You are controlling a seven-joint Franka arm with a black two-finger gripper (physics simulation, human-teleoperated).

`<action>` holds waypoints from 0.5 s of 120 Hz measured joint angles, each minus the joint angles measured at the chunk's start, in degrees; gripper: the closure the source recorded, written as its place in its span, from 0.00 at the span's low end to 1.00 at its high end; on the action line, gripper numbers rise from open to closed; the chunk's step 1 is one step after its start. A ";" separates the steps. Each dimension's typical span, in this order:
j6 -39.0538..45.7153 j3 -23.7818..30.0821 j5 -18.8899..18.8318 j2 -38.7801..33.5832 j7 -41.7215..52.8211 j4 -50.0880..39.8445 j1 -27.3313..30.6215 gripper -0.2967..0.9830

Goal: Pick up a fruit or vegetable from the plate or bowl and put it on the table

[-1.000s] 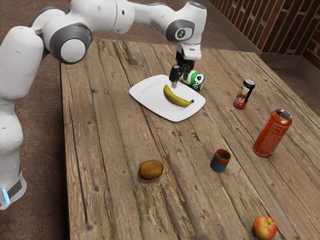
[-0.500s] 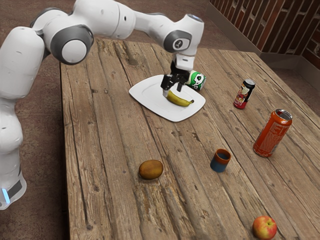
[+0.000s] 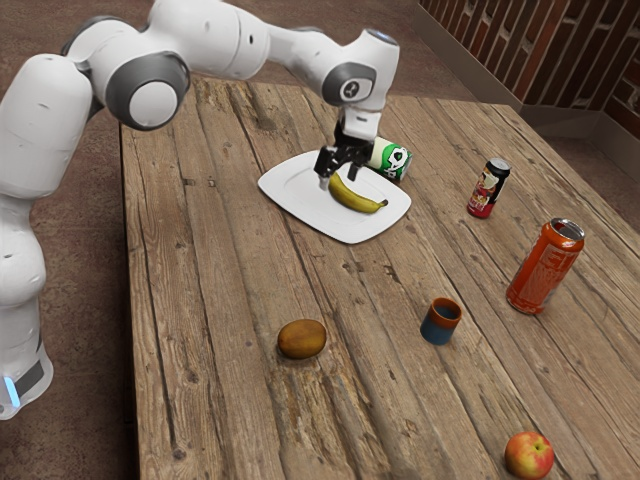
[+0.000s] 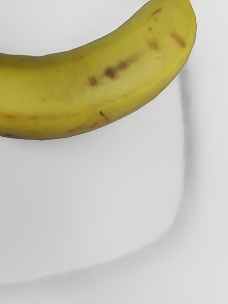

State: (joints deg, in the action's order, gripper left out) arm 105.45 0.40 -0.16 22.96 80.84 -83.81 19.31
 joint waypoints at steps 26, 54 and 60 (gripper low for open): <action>1.71 0.04 0.00 1.19 0.67 0.03 -0.35 0.23; 2.51 0.04 -0.01 1.78 1.16 0.03 -0.20 0.24; 2.71 0.04 -0.03 1.89 1.24 0.01 -0.22 0.26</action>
State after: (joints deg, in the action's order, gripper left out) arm 108.15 0.44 -0.19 24.85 82.08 -83.80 19.09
